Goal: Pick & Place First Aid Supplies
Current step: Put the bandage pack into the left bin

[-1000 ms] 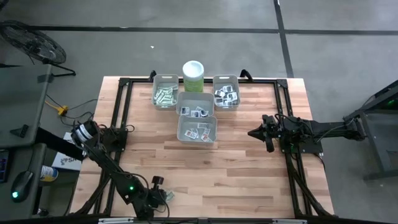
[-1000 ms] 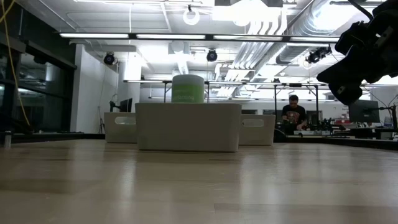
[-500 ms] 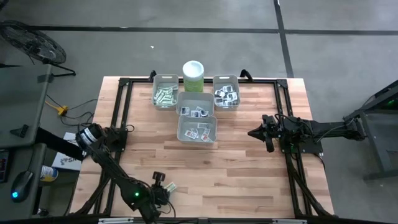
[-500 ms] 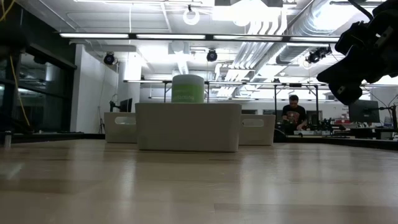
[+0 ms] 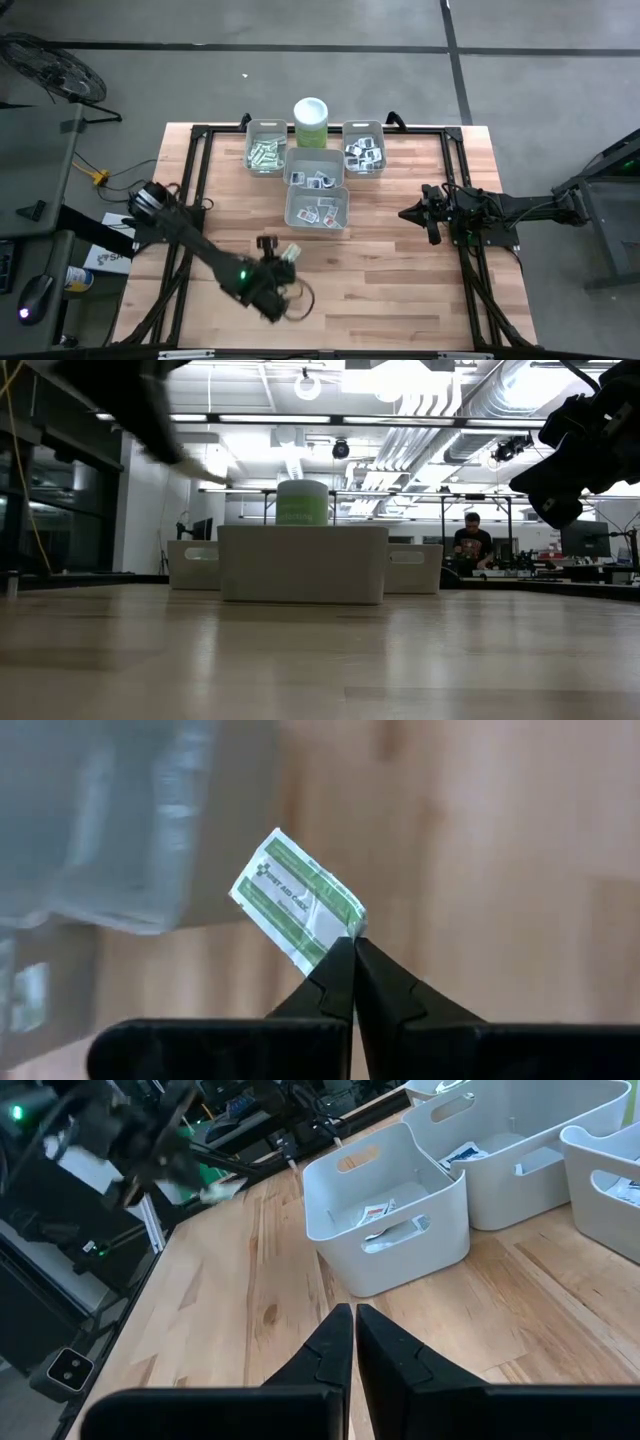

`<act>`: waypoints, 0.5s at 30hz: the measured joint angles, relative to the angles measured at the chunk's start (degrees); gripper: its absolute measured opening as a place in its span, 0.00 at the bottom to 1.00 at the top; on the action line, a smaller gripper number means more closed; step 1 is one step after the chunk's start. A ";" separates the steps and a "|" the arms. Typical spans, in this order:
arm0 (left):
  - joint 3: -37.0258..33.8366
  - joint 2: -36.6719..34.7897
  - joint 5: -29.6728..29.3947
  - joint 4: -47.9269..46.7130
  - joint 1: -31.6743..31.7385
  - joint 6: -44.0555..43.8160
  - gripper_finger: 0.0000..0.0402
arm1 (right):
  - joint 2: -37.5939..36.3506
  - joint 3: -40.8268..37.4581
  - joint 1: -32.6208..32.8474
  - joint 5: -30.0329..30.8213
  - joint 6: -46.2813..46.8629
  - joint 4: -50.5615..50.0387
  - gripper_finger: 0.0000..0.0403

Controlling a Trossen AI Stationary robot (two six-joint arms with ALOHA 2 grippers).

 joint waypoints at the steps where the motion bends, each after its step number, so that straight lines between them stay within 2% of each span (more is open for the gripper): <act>1: 0.00 -0.95 -0.79 -1.04 1.10 -0.34 0.00 | 0.00 0.00 0.00 0.00 0.01 0.00 0.03; 8: 0.00 -8.61 -6.58 -12.54 10.11 -0.44 0.00 | 0.01 0.01 0.00 0.00 -0.01 -0.01 0.03; 15: -1.75 -16.34 -7.97 -13.47 22.50 9.55 0.00 | 0.04 0.02 -0.01 0.00 0.00 -0.02 0.03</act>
